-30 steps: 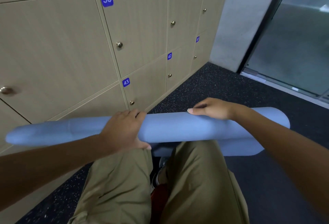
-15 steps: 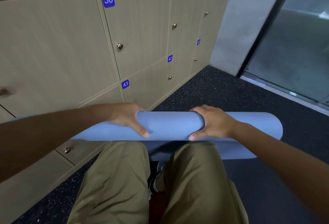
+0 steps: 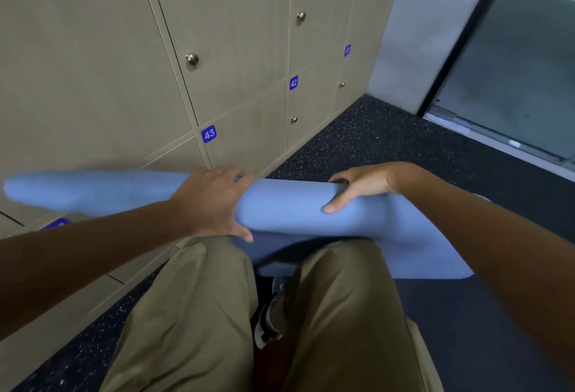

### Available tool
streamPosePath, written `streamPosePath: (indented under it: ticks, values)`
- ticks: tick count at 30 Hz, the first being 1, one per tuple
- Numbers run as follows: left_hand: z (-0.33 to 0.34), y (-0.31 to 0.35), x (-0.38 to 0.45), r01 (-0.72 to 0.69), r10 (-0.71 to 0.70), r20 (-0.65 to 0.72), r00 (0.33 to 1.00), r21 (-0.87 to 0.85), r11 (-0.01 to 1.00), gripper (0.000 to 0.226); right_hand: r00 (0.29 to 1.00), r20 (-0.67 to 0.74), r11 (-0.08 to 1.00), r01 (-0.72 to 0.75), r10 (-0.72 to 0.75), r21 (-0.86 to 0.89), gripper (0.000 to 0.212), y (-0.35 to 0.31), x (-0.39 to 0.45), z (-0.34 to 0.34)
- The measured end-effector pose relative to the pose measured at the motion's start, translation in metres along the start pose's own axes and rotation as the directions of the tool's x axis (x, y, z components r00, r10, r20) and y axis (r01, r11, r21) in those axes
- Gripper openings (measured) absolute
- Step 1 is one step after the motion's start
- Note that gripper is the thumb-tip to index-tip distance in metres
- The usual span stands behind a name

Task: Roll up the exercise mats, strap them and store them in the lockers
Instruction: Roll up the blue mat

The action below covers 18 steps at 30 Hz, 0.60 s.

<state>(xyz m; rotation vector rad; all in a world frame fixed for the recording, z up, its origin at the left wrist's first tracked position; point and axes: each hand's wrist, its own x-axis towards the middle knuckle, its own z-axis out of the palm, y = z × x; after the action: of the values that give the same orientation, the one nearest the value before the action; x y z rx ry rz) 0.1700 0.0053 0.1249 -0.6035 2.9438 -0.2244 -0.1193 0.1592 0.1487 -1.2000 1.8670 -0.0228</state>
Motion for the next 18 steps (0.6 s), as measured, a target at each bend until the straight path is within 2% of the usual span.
streamPosePath:
  ticks: [3,5,6,8,10,12,14,18]
  values:
    - [-0.001,-0.006,0.012,0.014,-0.014,0.016,1.0,-0.039,0.999,0.099,0.998,-0.052,0.999,0.039,-0.039,-0.011,0.071,0.0,0.006,-0.001]
    - [-0.006,-0.012,0.019,0.039,-0.036,0.033,0.999,-0.106,0.994,0.09,0.973,-0.19,0.991,0.135,-0.132,0.004,0.067,0.003,0.006,0.001]
    - [-0.011,-0.015,0.023,0.055,-0.05,0.04,0.998,-0.134,0.989,0.085,0.951,-0.257,0.985,0.17,-0.169,-0.019,0.072,0.006,0.004,0.002]
    - [-0.026,-0.023,0.029,0.087,-0.083,0.033,0.996,-0.144,0.986,0.08,0.917,-0.336,0.966,0.147,-0.214,-0.215,0.105,0.011,-0.003,0.001]
    - [-0.045,-0.031,0.033,0.109,-0.109,0.012,0.994,-0.137,0.985,0.076,0.89,-0.389,0.896,0.048,-0.239,-0.441,0.137,0.013,-0.011,-0.003]
    - [-0.068,-0.039,0.036,0.118,-0.12,-0.009,0.993,-0.137,0.983,0.074,0.832,-0.475,0.837,-0.024,-0.287,-0.547,0.148,0.015,-0.021,-0.012]
    - [-0.094,-0.044,0.037,0.119,-0.124,-0.033,0.992,-0.137,0.983,0.077,0.769,-0.546,0.82,-0.052,-0.332,-0.571,0.147,0.011,-0.034,-0.025]
    - [-0.151,-0.05,0.025,0.132,-0.141,-0.064,0.988,-0.118,0.984,0.082,0.685,-0.624,0.808,-0.086,-0.377,-0.583,0.127,-0.014,-0.072,-0.052]
